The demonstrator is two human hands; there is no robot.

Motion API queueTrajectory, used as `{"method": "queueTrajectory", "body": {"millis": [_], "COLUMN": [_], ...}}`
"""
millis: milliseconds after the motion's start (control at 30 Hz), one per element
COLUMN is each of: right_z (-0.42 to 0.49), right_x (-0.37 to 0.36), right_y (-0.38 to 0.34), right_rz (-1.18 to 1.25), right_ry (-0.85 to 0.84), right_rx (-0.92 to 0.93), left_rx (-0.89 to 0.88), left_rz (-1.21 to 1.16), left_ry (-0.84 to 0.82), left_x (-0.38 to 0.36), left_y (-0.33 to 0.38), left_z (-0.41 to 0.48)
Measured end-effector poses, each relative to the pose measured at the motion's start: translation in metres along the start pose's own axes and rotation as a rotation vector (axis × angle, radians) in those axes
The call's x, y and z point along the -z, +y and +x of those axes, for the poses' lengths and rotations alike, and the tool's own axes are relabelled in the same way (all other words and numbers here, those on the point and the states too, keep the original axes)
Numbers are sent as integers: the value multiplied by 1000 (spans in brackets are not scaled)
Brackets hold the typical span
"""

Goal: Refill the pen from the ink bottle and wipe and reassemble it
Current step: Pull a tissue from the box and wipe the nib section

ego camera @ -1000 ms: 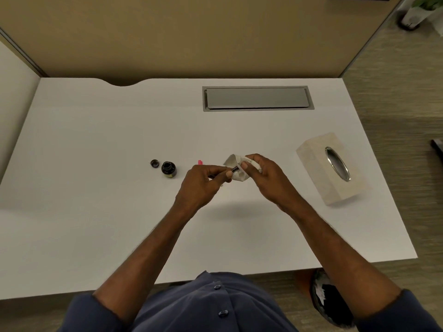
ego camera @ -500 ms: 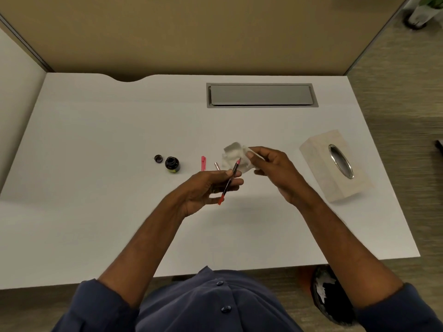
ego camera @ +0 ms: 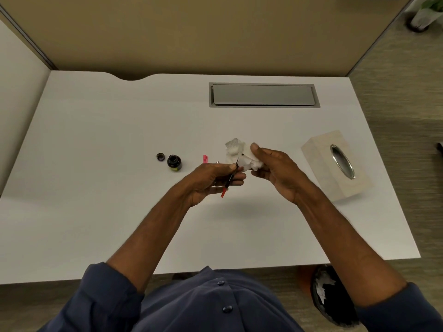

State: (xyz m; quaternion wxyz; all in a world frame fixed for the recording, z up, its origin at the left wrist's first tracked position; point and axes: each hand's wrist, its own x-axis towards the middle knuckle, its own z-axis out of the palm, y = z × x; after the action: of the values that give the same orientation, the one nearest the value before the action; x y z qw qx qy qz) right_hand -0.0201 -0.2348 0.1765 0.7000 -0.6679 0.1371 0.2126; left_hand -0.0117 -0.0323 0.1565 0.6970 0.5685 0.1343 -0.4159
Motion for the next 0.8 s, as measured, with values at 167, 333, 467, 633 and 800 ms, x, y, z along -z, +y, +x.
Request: {"method": "queueTrajectory", "body": {"millis": [167,333,467,633,800], "right_z": [12,22,29,34,24], "right_x": [-1,-1,-6,-10,-7], "right_y": [3,1,-2,-4,-10], "right_rz": [-112,-87,14,150,-11], "right_ry": [61,106,158,287,116], "right_rx": [35,53,36,61,61], "left_rx": [28,26,11,8,10], "left_rz": [-60,-105,-99,-108,-108], "left_ry": [-61,-56,-41,-5,27], "left_x": [-7,-9,-9,-8,-1], "left_y": [5,11,17,23,19], "left_z": [5,11,14,15,14]}}
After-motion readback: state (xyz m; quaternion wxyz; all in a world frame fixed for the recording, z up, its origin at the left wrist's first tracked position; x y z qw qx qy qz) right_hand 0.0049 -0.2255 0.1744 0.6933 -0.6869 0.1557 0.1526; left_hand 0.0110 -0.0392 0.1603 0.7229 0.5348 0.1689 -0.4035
